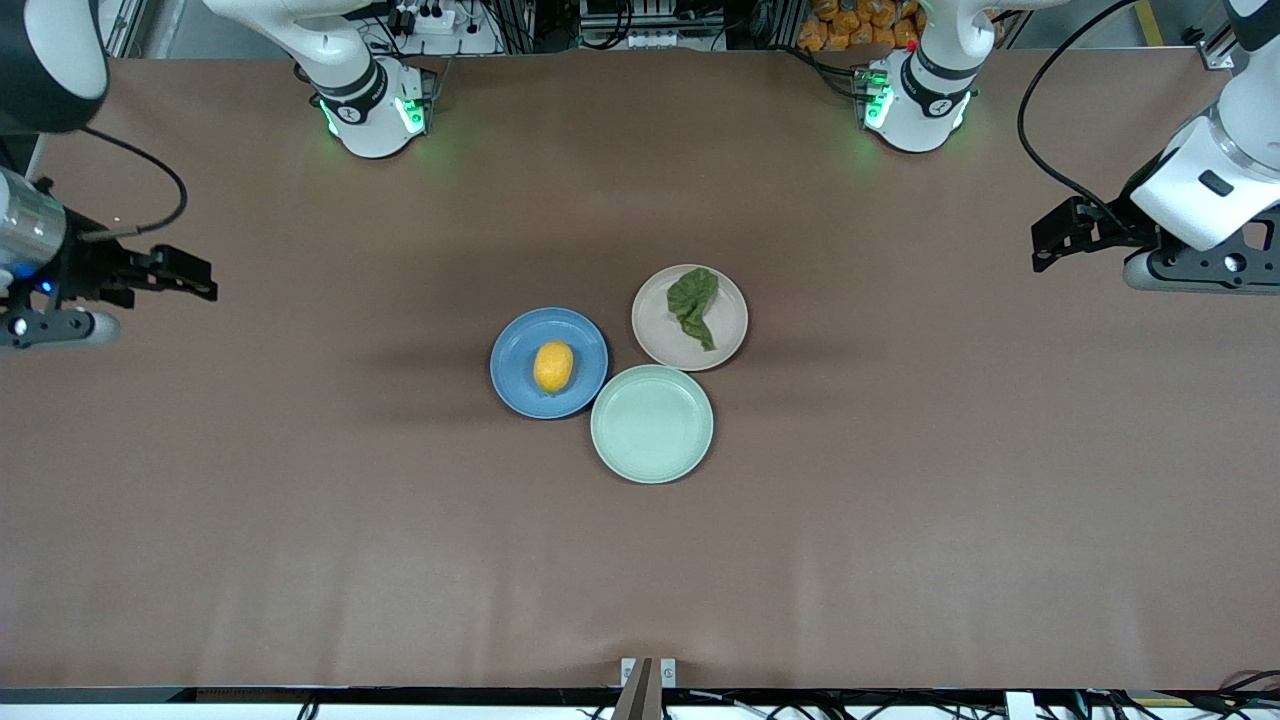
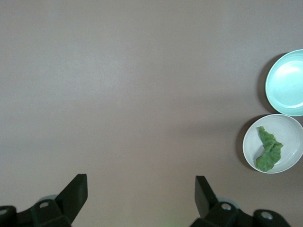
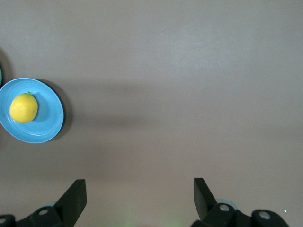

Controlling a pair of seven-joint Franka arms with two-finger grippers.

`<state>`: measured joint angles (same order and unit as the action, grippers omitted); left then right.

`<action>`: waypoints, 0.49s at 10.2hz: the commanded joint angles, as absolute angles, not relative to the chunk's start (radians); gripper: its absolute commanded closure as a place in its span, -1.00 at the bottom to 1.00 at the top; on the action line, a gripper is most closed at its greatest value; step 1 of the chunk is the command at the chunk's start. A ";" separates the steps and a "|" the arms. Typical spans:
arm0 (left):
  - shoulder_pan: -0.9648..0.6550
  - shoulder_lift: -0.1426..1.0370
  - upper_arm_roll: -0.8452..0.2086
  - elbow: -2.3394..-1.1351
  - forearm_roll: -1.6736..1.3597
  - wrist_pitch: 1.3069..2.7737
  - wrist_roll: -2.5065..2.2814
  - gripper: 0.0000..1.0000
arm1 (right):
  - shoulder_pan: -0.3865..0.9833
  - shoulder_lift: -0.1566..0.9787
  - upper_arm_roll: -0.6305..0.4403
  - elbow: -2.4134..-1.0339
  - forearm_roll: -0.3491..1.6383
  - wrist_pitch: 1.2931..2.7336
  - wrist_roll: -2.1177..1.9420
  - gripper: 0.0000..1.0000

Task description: Place lemon and lettuce in plates

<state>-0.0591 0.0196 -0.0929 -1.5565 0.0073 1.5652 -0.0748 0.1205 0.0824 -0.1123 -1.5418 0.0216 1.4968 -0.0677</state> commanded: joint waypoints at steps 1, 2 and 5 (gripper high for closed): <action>-0.054 0.022 -0.089 -1.534 0.000 1.539 -0.043 -1.00 | 0.109 0.011 -0.106 -1.578 0.008 1.462 -0.066 -1.00; -0.045 0.021 -0.087 -1.534 -0.009 1.540 -0.044 -1.00 | 0.107 0.006 -0.107 -1.571 0.008 1.432 -0.066 -1.00; -0.020 0.018 -0.089 -1.532 -0.054 1.542 -0.043 -1.00 | 0.103 0.008 -0.107 -1.522 0.012 1.362 -0.064 -1.00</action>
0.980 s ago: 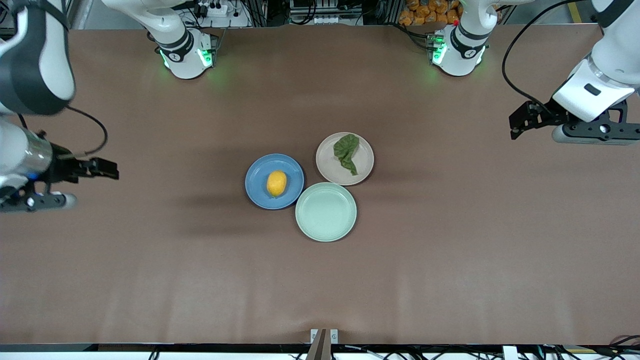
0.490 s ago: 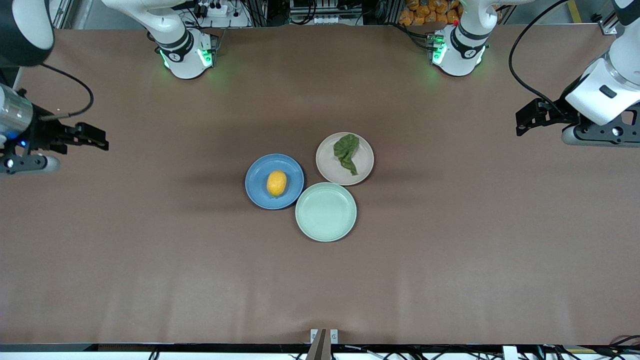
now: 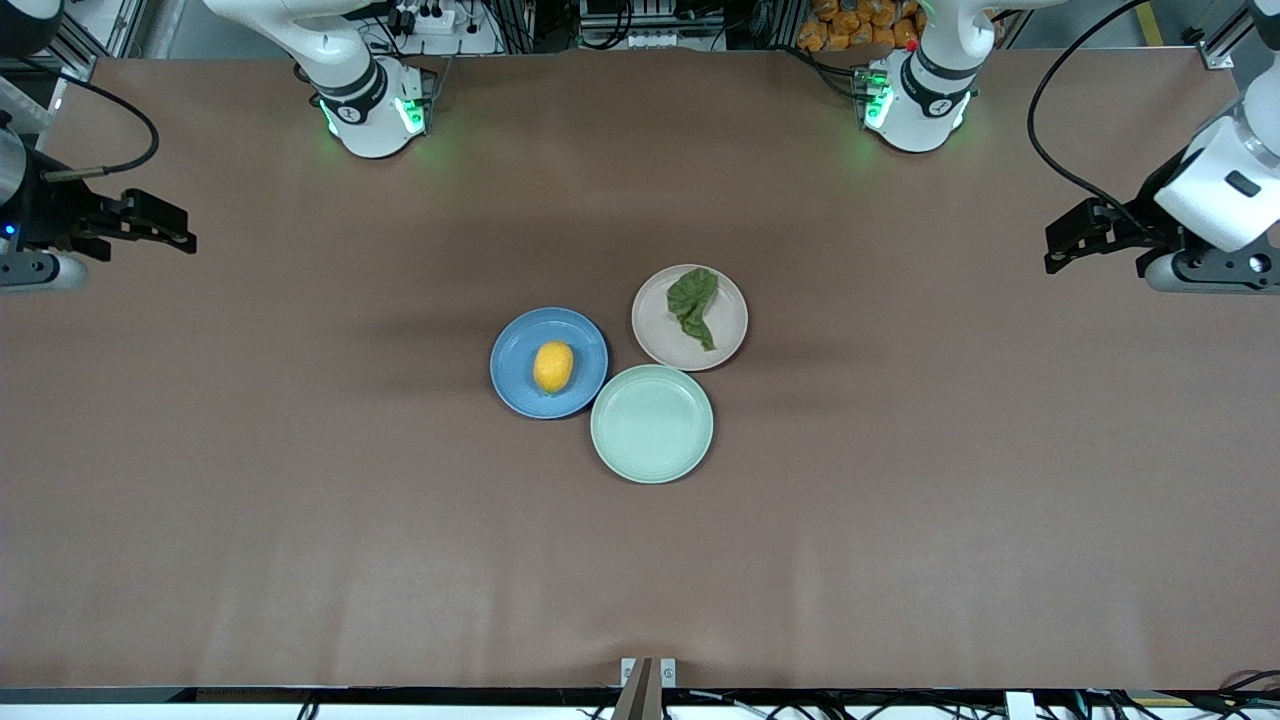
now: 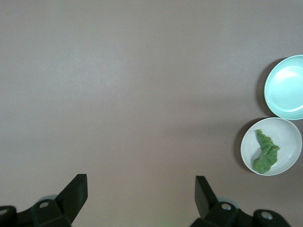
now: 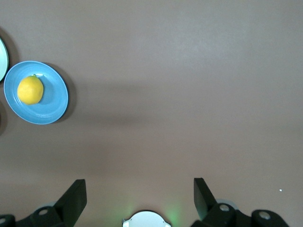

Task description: Place lemon and lettuce in plates

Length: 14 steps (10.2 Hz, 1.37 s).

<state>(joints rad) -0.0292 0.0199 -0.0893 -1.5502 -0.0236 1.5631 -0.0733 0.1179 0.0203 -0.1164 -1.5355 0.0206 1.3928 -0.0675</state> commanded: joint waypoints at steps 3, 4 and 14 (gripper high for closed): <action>-0.026 -0.003 -0.100 -1.549 -0.045 1.549 -0.044 -1.00 | 0.087 0.015 -0.107 -1.520 0.021 1.454 -0.063 -1.00; -0.028 -0.023 -0.101 -1.578 -0.041 1.581 -0.044 -1.00 | 0.087 0.015 -0.107 -1.520 0.023 1.460 -0.063 -1.00; -0.049 -0.052 -0.118 -1.591 0.028 1.609 -0.044 -1.00 | 0.089 0.038 -0.106 -1.483 0.017 1.451 -0.063 -1.00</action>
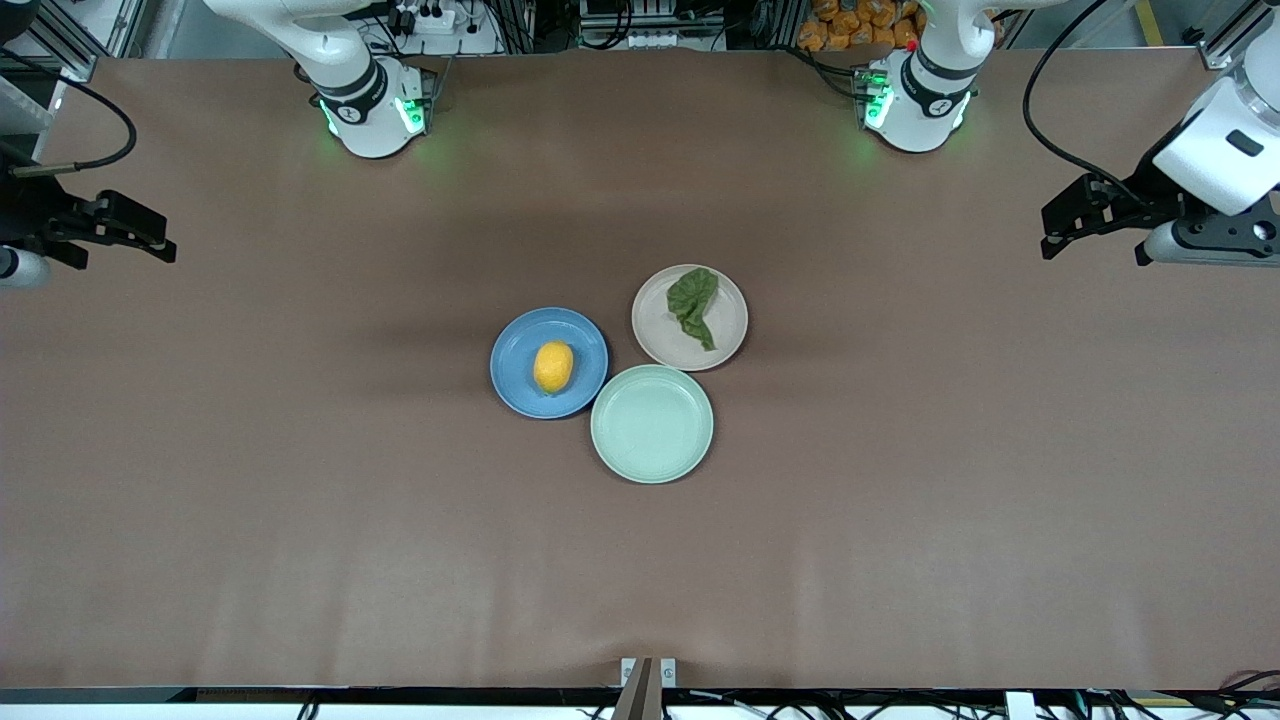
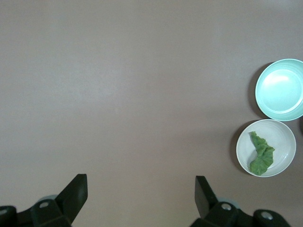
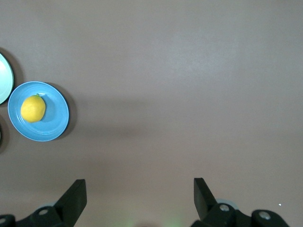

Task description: Place lemon and lettuce in plates

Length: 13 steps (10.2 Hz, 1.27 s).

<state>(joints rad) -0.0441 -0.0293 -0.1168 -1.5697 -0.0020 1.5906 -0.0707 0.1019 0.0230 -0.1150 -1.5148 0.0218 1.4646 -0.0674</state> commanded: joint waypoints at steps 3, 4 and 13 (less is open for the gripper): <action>-0.057 -0.051 -0.120 -1.582 0.052 1.608 0.023 -1.00 | 0.089 0.038 -0.106 -1.483 0.015 1.450 -0.063 -1.00; -0.057 -0.051 -0.118 -1.582 0.051 1.606 0.028 -1.00 | 0.089 0.038 -0.106 -1.483 0.017 1.450 -0.064 -1.00; -0.054 -0.058 -0.120 -1.583 -0.012 1.600 0.011 -1.00 | 0.087 0.038 -0.106 -1.485 0.020 1.450 -0.063 -1.00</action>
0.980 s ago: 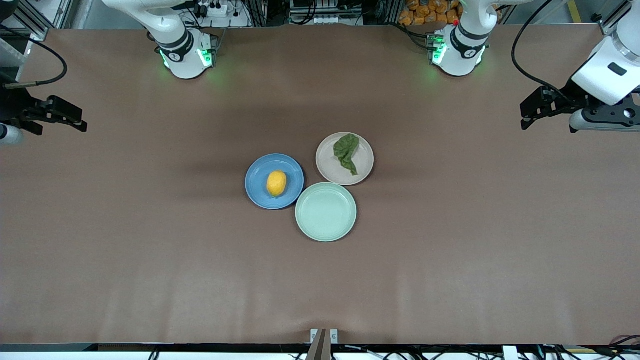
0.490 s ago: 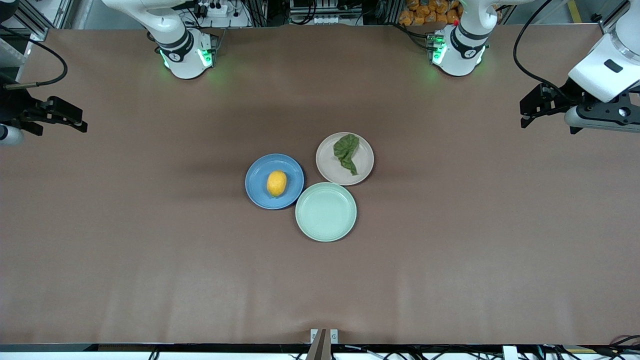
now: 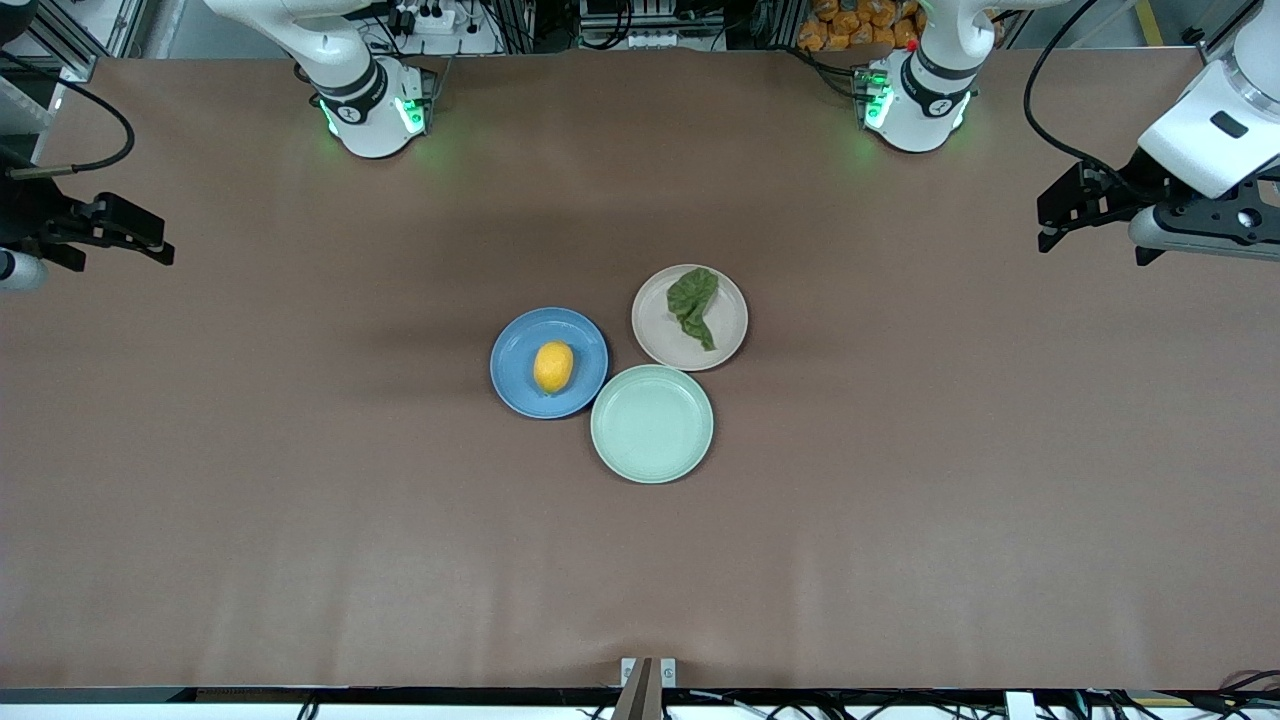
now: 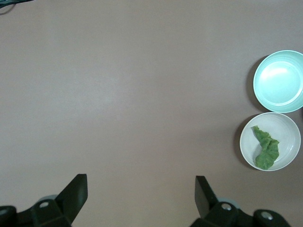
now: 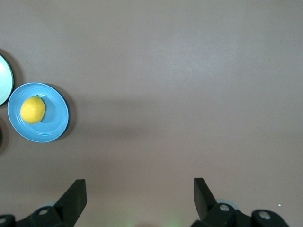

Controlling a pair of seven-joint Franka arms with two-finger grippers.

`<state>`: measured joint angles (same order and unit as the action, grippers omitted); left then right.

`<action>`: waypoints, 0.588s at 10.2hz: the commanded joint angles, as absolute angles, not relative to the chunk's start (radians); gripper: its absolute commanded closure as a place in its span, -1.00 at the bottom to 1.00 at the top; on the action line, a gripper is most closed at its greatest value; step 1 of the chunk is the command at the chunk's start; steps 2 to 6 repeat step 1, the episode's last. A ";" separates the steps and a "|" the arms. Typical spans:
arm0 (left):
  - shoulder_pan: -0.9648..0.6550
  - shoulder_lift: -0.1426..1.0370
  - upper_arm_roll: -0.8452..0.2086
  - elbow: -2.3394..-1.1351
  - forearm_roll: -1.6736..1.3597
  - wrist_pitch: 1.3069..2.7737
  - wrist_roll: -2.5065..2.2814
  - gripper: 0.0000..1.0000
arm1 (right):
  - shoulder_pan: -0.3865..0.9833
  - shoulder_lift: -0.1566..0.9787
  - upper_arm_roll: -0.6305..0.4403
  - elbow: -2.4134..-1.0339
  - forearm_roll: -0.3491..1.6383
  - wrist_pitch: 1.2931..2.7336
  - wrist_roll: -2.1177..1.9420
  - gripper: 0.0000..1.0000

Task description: Place lemon and lettuce in plates

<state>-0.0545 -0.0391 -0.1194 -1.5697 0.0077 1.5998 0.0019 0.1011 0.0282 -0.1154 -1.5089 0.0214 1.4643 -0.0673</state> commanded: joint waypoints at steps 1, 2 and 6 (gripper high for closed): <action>-0.049 -0.058 -0.123 -1.583 -0.012 1.600 0.011 -1.00 | 0.087 0.038 -0.106 -1.483 0.020 1.450 -0.063 -1.00; -0.049 -0.058 -0.123 -1.583 -0.012 1.600 0.011 -1.00 | 0.087 0.038 -0.106 -1.483 0.020 1.450 -0.063 -1.00; -0.049 -0.058 -0.123 -1.583 -0.012 1.600 0.011 -1.00 | 0.087 0.038 -0.106 -1.483 0.020 1.450 -0.063 -1.00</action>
